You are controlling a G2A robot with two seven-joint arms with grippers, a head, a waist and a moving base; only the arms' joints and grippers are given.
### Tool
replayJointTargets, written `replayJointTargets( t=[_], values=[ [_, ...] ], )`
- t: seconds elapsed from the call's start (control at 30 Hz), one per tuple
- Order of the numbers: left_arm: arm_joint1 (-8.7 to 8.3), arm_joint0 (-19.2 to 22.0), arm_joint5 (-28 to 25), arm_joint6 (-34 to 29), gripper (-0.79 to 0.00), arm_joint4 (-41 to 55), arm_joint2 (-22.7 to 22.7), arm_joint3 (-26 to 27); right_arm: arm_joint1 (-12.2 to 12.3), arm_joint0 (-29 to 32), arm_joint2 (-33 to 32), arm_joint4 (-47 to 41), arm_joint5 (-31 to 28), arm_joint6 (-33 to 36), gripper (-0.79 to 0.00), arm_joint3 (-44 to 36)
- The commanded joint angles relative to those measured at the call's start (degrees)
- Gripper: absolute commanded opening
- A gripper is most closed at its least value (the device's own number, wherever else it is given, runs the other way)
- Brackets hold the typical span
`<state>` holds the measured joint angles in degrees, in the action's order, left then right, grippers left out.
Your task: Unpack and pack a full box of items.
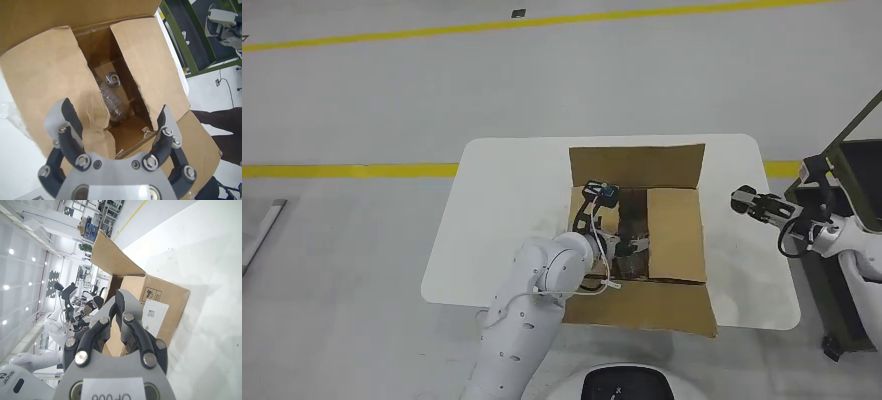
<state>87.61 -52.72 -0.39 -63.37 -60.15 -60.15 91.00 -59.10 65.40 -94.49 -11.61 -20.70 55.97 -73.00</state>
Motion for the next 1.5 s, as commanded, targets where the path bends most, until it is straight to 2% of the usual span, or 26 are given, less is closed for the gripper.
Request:
replayJointTargets(
  t=[0.0, 0.1, 0.13, 0.2, 0.33, 0.43, 0.5, 0.63, 0.77, 0.93, 1.0, 1.07, 1.13, 1.33, 1.47],
  values=[
    [0.09, 0.45, 0.03, 0.19, 0.0, 0.48, 0.51, -1.45, -0.04, 0.59, -0.13, -0.48, 0.22, -1.44, -0.785, -0.37],
    [0.15, 1.08, 0.0, 0.31, 0.0, 1.09, 0.97, -2.65, -0.18, 1.31, -1.65, -2.38, -0.72, -7.92, -0.785, -0.48],
    [0.13, 1.26, -0.01, 0.36, 0.0, 1.2, 0.99, -2.89, -0.31, 0.7, -1.97, -2.9, 0.36, -11.67, -0.785, 0.15],
    [0.08, 1.43, 0.16, 0.37, 0.0, 1.31, 0.88, -3.1, -0.66, -0.87, -1.47, -5.09, 1.11, -15.04, -0.785, 0.61],
    [-0.08, 1.51, 0.39, 0.59, 0.0, 1.37, 0.6, -3.1, -1.72, -8.44, 2.84, -5.2, 2.96, -22.65, -0.785, 5.46],
    [-0.18, 1.45, 0.43, 0.5, 0.0, 1.43, 0.57, -2.91, -2.68, -14.13, 7.23, -4.75, 4.11, -24.36, -0.785, 10.6],
    [-0.27, 1.38, 0.6, 0.43, 0.0, 1.29, 0.59, -2.73, -3.66, -19.11, 11.18, -5.31, 5.42, -23.61, -0.785, 15.88],
    [-0.4, 1.14, 1.13, 0.44, 0.0, 1.17, 0.58, -2.07, -5.31, -25.37, 15.61, -10.36, 6.87, -18.75, -0.785, 23.09],
    [-0.58, 0.85, 1.69, 0.53, 0.0, 0.77, 0.44, -1.4, -6.42, -29.72, 19.38, -11.33, 5.76, -10.51, -0.785, 28.13],
    [-0.82, 0.53, 2.11, 0.59, 0.0, 0.67, -0.11, -0.65, -6.36, -30.74, 20.02, -11.42, 1.65, -3.12, -0.785, 29.69],
    [-0.93, 0.44, 2.12, 0.49, 0.0, 0.68, -0.35, -0.17, -6.05, -30.14, 19.29, -11.34, -1.35, -2.11, -0.785, 29.33],
    [-1.06, 0.29, 2.01, 0.35, 0.0, 0.62, -0.63, 0.28, -5.58, -28.49, 19.22, -7.41, -7.24, -2.42, -0.785, 27.33],
    [-1.22, 0.06, 1.99, 0.32, 0.0, 0.44, -1.06, 0.72, -5.37, -26.03, 19.08, -7.88, -9.6, -0.68, -0.785, 24.86],
    [-2.05, -1.94, 0.74, -0.99, 0.0, -1.09, -2.81, 4.38, -4.68, -20.37, 18.64, -6.91, -10.7, 1.07, -0.785, 19.09],
    [-3.14, -4.87, -2.91, -3.34, 0.0, -4.93, -4.43, 8.88, -4.62, -17.37, 19.22, -5.87, -10.93, -0.43, -0.785, 16.4]
  ],
)
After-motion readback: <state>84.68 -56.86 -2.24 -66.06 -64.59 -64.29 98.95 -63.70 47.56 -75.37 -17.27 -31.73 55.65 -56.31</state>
